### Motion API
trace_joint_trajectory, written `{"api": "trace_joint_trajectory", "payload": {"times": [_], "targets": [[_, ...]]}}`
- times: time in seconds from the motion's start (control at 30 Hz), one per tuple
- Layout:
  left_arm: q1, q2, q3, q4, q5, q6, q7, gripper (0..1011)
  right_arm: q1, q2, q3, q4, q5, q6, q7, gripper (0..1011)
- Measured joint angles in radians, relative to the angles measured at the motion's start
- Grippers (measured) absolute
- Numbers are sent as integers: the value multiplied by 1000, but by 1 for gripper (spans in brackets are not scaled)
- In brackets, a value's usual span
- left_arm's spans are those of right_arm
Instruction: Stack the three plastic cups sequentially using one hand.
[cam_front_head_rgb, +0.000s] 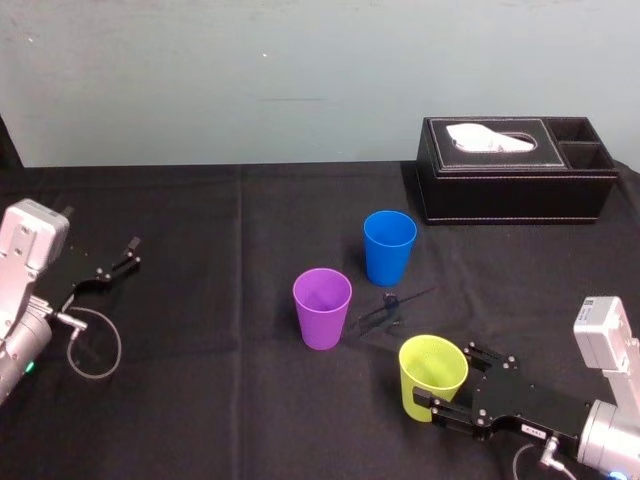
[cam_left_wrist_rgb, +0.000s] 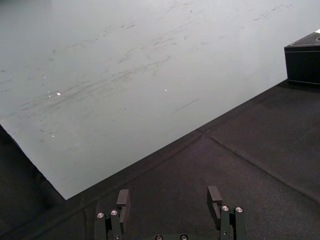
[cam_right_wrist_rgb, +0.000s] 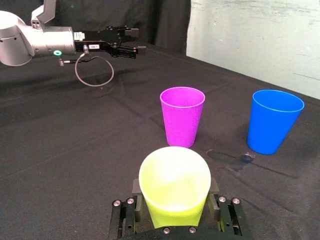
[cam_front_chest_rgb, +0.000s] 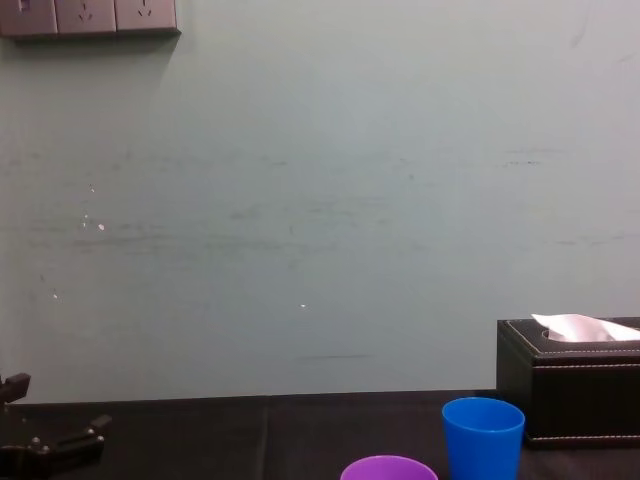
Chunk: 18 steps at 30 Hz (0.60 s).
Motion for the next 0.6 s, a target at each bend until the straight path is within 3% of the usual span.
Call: {"api": "trace_joint_trajectory", "payload": {"times": [0.6], "targets": [[0, 0, 0, 0, 0, 0, 0, 1010, -10, 8, 13, -18, 4, -2, -8, 735]]}}
